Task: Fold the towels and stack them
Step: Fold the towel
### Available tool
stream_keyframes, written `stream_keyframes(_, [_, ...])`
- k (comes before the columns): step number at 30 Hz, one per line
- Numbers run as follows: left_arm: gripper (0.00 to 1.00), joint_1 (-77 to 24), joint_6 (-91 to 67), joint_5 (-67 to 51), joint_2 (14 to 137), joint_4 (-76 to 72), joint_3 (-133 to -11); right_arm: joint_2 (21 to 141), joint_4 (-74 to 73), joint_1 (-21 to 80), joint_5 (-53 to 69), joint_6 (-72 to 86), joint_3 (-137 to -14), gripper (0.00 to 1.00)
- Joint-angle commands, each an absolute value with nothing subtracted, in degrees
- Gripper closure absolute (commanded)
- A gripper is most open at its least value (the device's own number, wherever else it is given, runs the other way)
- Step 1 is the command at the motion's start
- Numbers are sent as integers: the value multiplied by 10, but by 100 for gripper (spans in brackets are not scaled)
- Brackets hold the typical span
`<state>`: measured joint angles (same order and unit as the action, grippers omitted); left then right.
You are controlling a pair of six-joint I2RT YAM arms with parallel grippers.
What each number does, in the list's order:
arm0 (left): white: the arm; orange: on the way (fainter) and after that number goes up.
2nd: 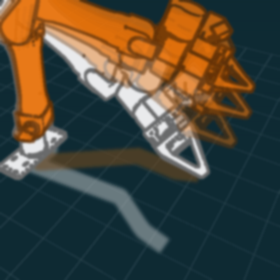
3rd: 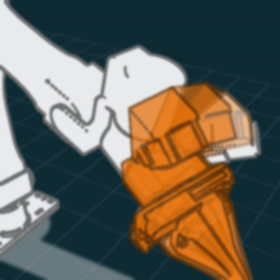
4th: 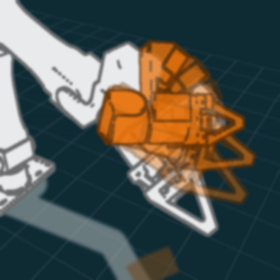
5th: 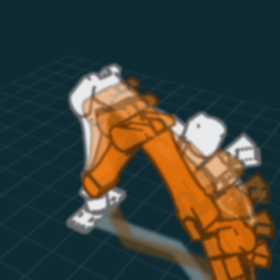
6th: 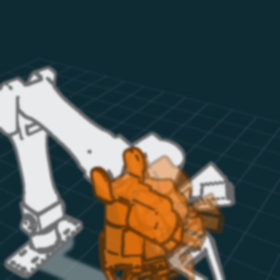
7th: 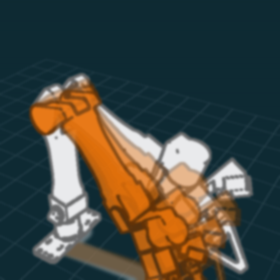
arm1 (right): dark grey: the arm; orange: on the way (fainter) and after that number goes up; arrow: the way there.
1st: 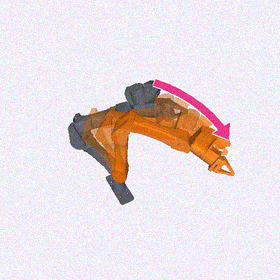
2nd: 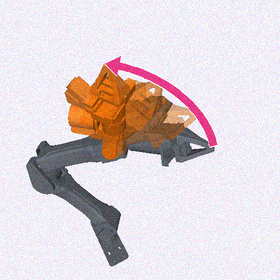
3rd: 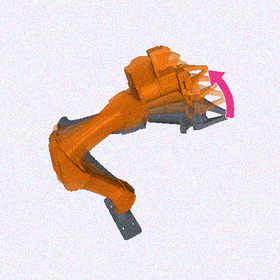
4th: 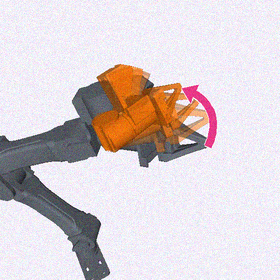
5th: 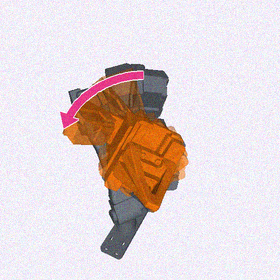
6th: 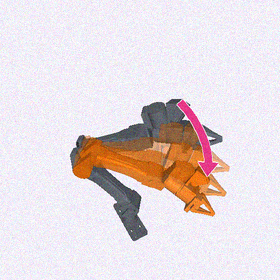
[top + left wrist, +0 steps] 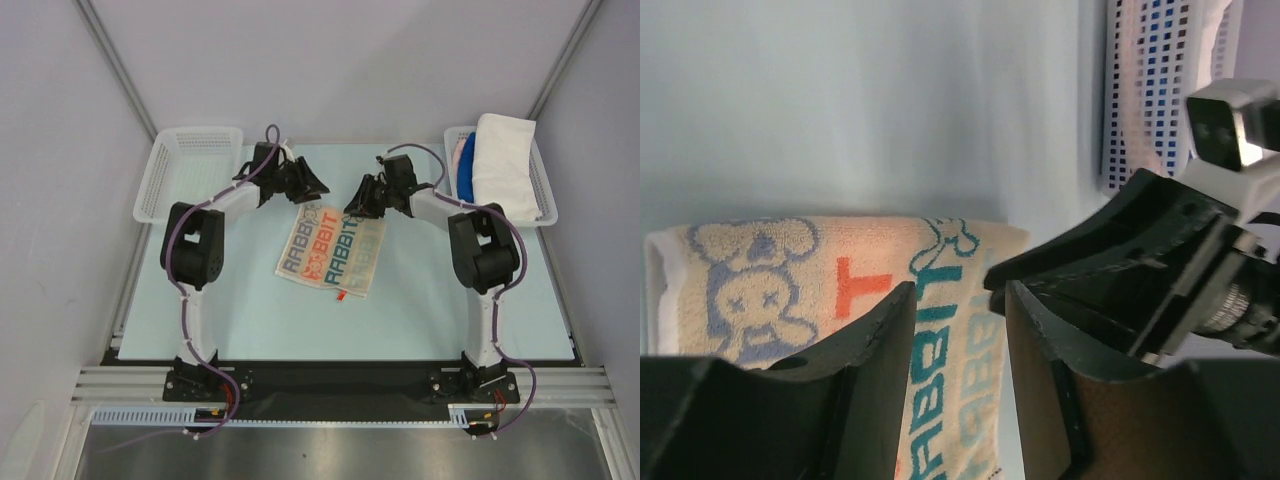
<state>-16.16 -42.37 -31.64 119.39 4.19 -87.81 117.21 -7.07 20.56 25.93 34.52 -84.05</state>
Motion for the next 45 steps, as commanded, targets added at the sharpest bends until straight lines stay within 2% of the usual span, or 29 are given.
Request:
stream_keyframes(1, [53,-163,-385,-367,1229,78,-920,1222,-58,192,298,355,-858,66])
stream_keyframes(8, [49,-146,-358,-322,1281,136,-969,1234,-91,154,268,352,-846,67])
stream_keyframes(20, [49,-129,-325,-216,1296,186,-1027,1180,-109,132,233,331,-818,66])
stream_keyframes(28, [53,-134,-263,-204,1314,219,-1060,1134,-166,127,140,278,-804,64])
stream_keyframes(34, [47,-148,-195,-177,1334,273,-1108,1122,-191,127,84,240,-794,63])
stream_keyframes(38, [45,-159,-167,-177,1362,322,-1165,1124,-194,128,82,224,-788,60])
stream_keyframes(45, [45,-165,-145,-159,1376,345,-1182,1140,-187,133,91,209,-788,59])
